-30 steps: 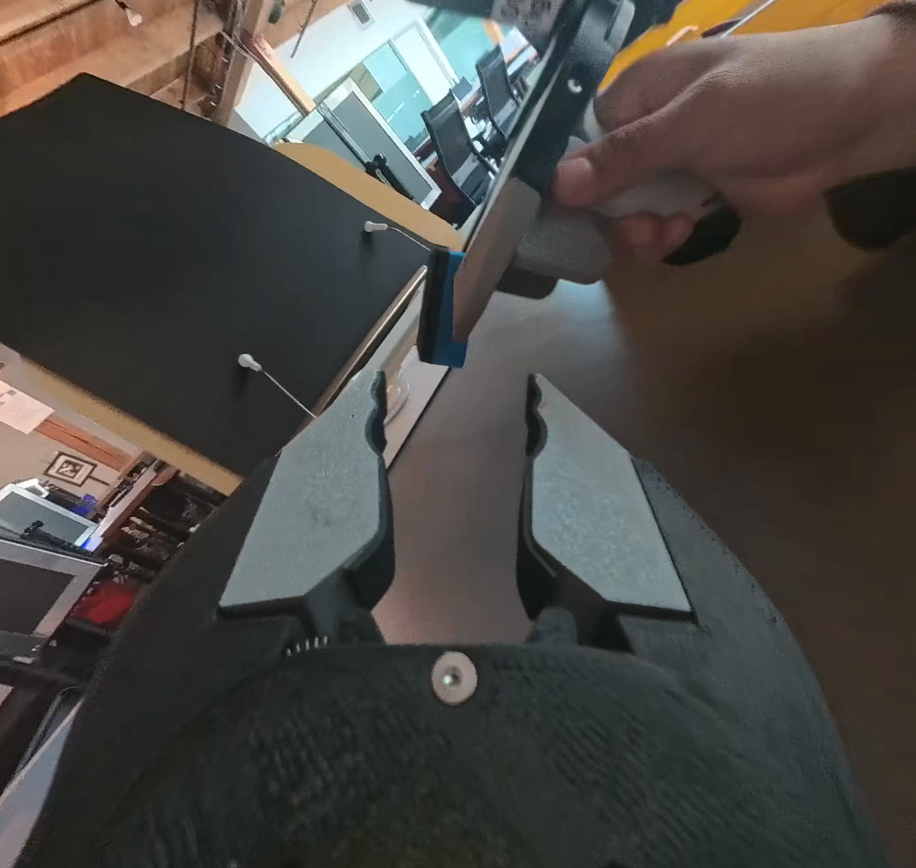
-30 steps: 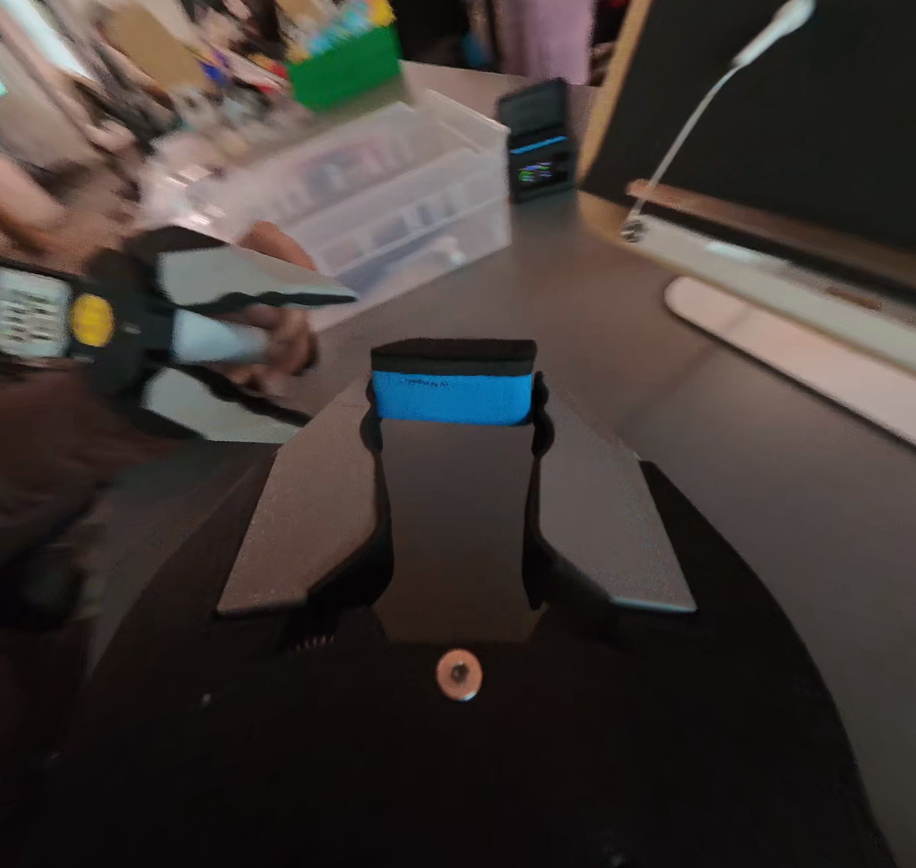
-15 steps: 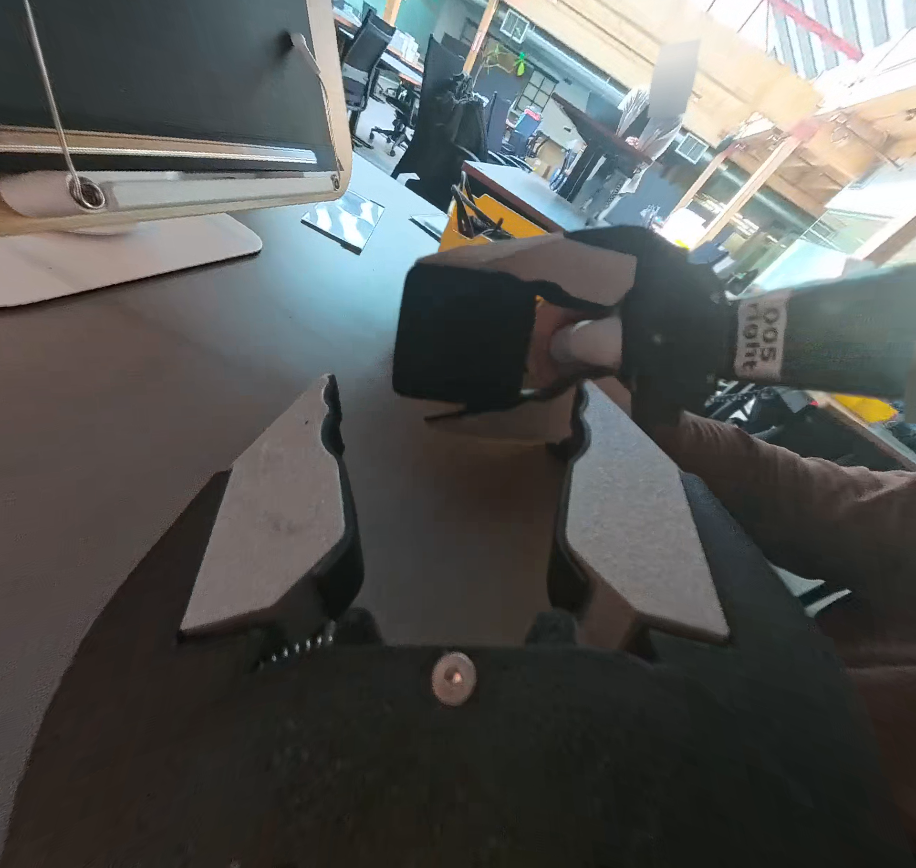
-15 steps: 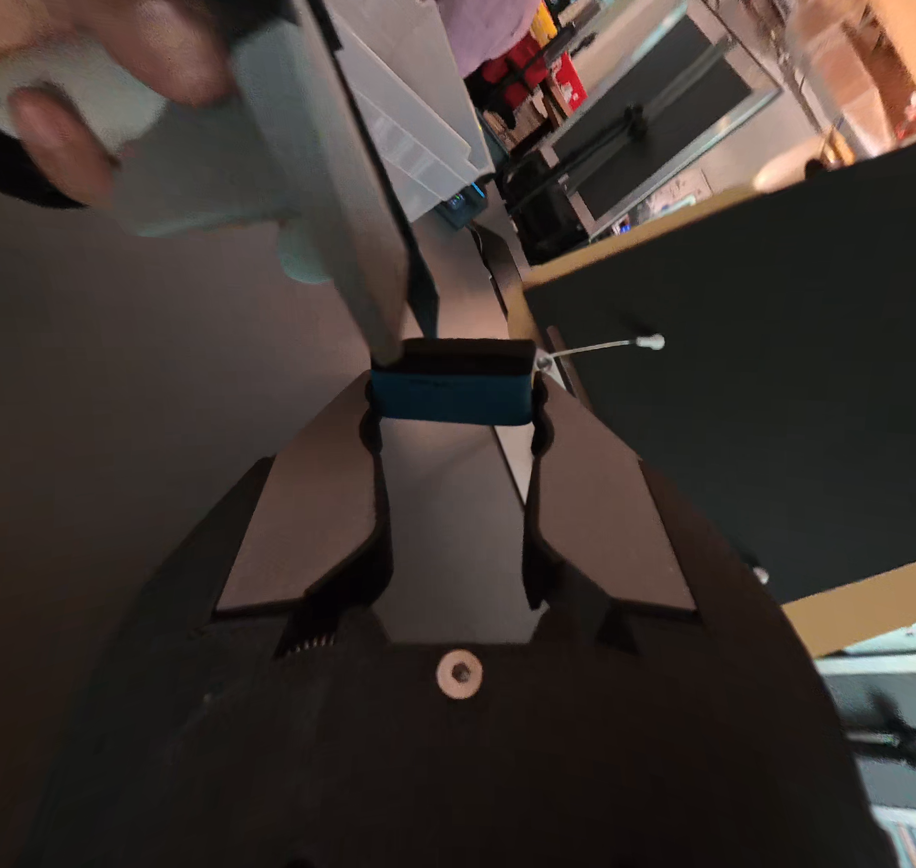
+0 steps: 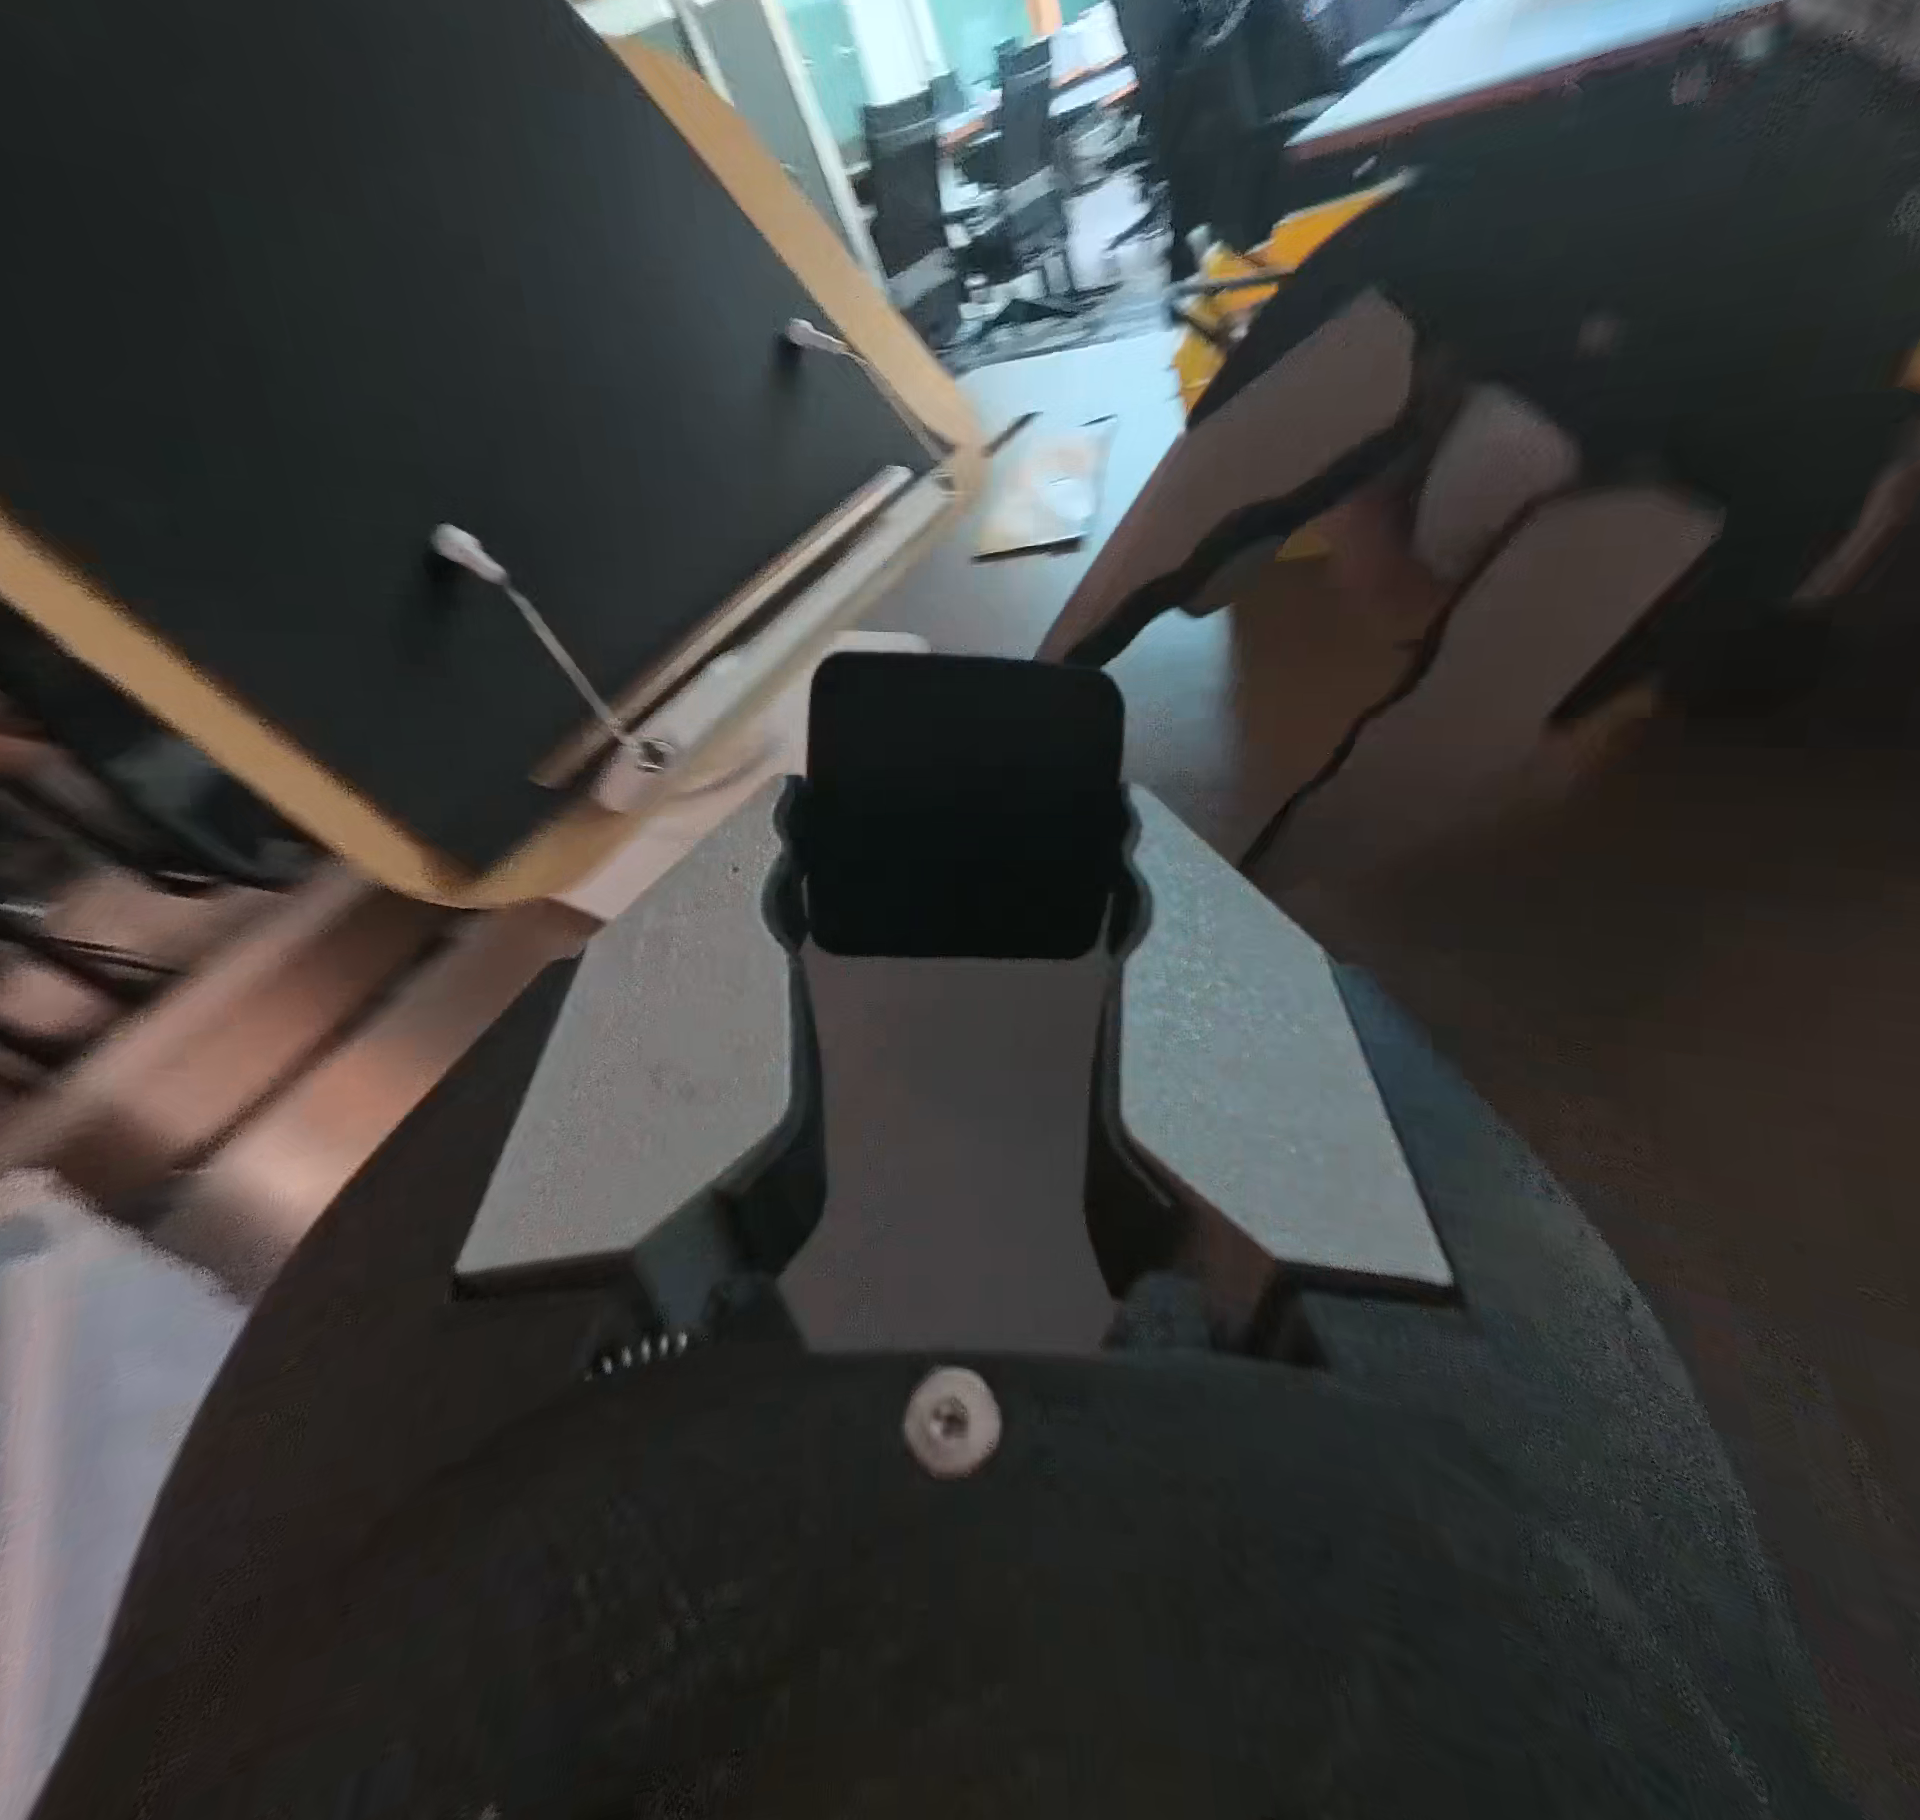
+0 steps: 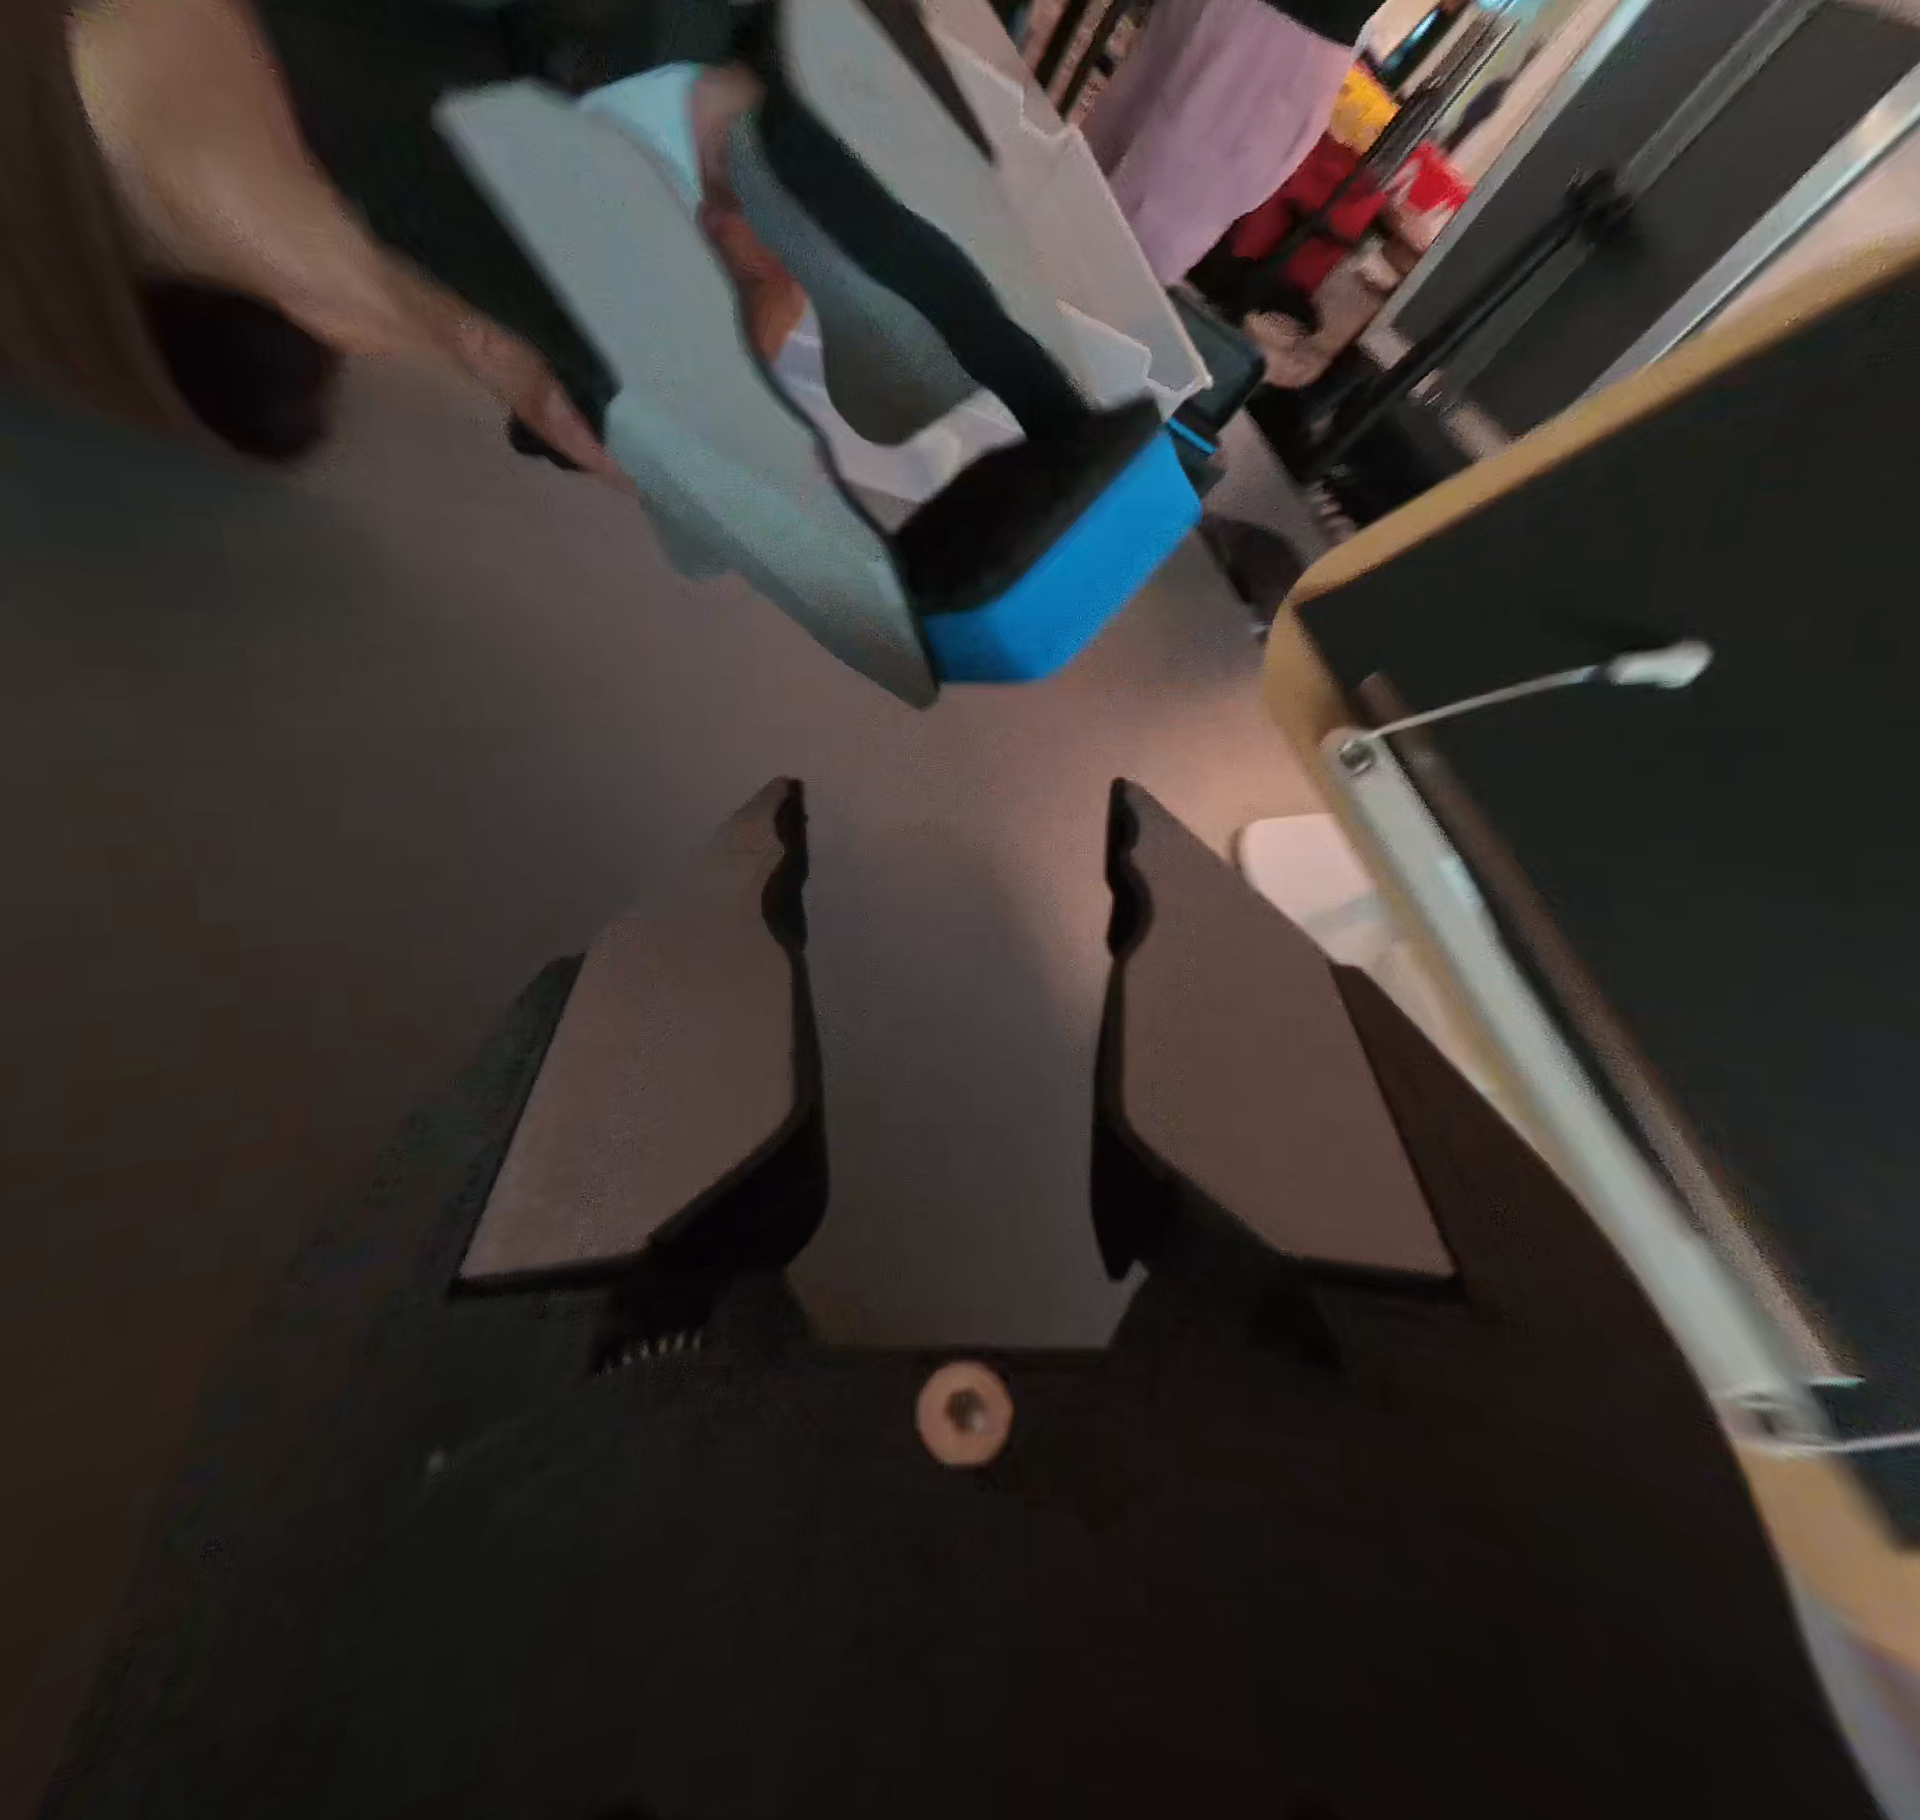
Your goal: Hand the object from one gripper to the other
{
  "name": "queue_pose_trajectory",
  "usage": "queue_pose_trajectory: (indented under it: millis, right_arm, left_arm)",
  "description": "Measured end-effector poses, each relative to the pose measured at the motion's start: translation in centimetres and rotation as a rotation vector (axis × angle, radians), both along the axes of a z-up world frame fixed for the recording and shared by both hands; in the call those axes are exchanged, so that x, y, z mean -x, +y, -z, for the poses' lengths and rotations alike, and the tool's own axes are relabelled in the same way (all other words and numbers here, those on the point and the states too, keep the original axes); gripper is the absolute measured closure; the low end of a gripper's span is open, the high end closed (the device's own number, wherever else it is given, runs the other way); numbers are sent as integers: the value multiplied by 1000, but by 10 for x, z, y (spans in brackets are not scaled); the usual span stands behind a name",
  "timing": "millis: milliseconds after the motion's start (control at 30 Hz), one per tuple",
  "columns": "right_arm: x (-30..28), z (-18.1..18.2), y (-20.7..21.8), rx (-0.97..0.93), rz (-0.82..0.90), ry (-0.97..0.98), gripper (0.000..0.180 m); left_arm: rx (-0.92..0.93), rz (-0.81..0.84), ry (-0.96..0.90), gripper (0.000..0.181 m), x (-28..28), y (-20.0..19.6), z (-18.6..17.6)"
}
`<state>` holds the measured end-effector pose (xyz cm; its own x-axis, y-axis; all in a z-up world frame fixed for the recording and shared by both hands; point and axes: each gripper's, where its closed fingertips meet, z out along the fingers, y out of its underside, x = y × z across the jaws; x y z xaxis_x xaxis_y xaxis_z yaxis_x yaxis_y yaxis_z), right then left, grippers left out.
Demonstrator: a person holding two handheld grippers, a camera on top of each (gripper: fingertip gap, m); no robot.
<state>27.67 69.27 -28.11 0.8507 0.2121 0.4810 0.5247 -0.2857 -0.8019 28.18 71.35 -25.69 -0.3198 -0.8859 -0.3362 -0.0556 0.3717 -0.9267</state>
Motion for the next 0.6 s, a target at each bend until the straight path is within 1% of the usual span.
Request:
queue_pose_trajectory:
  millis: [67,133,200,233,300,367,400,433,467,533,600]
  right_arm:
    - [2,-10,-4,0,-64,295,111]
    - [7,-29,-8,-26,-162,586,107]
    - [9,-42,-12,-48,-235,774,113]
    - [8,-43,-12,-48,-241,813,118]
    - [13,-39,-9,-29,-259,828,116]
    - [23,-33,-3,9,-277,826,122]
    - [25,-31,-1,13,-273,798,143]
    - [17,-27,3,2,-197,739,160]
    - [16,-27,3,-10,-188,678,161]
    - [9,-27,1,-36,-129,547,161]
    - [-6,-30,-1,-108,-28,319,161]
  left_arm:
    - [-181,-57,-74,126,1,4,-5]
    - [-375,-93,-136,126,2,1,-6]
    - [-520,-120,-185,125,3,-4,-6]
    - [-568,-123,-203,125,3,-8,-7]
    - [-644,-128,-226,126,2,-16,-7]
    - [-716,-132,-231,126,0,-23,-4]
    - [-749,-133,-238,125,-1,-27,-3]
    - [-771,-139,-247,125,-2,-30,-3]
    - [-767,-148,-249,125,-3,-30,-3]
    - [-641,-125,-235,127,-2,-33,-1]
    - [-424,-65,-182,123,1,-33,-1]
